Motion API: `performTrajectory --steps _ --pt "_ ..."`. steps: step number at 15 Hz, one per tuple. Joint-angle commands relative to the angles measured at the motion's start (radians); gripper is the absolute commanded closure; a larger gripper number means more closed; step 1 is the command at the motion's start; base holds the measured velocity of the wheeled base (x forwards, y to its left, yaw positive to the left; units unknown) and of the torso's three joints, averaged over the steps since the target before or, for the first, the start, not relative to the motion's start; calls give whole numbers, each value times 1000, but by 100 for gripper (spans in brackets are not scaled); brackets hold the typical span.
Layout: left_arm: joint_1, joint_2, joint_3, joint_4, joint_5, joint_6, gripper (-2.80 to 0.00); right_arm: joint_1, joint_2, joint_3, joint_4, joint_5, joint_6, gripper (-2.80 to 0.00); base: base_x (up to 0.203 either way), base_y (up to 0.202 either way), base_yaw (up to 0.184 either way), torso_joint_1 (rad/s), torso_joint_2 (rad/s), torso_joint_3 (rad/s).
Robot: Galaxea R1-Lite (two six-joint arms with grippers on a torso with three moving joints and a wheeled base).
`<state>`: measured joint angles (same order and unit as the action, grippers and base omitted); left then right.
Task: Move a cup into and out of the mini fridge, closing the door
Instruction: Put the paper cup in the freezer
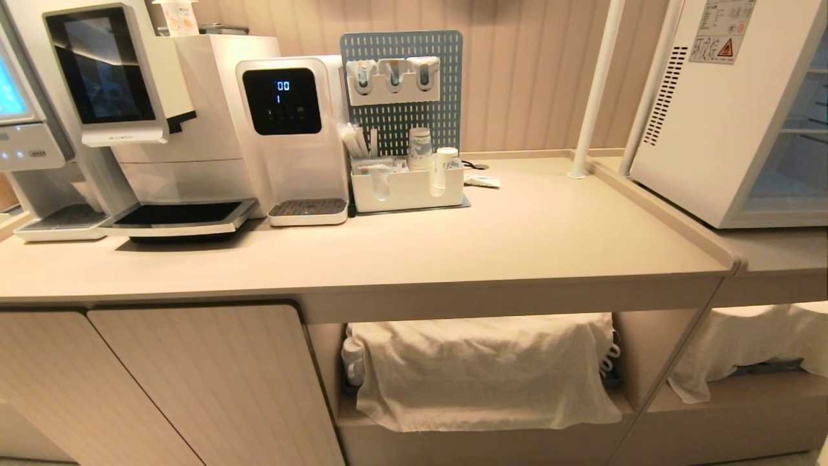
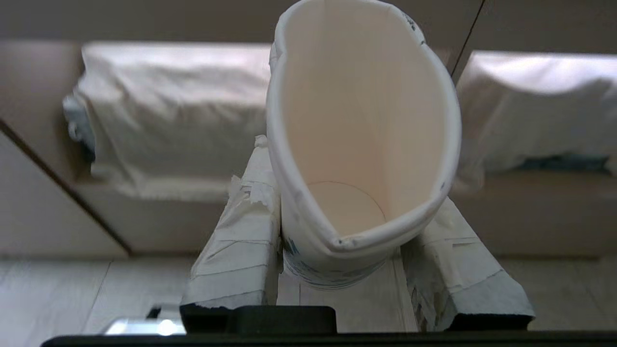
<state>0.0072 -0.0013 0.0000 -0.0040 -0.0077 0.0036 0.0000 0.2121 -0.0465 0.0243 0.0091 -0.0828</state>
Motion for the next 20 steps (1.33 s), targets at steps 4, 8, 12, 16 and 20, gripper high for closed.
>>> performTrajectory --steps 4,8,12,16,20 --pt "0 1 0 -1 0 -1 0 2 -214 46 -27 -9 46 0 0 0 0 0 0 0" --pt "0 1 0 -1 0 -1 0 2 -214 46 -29 4 -12 0 0 0 0 0 0 0" --pt "0 1 -2 4 -2 12 0 2 -214 46 -26 -3 26 0 0 0 0 0 0 0" --pt "0 1 -2 10 -2 49 0 2 -214 46 -24 -3 25 0 0 -19 0 2 1 2" --pt "0 1 0 9 3 38 0 2 -214 46 -24 0 26 0 0 -177 0 -1 1 1"
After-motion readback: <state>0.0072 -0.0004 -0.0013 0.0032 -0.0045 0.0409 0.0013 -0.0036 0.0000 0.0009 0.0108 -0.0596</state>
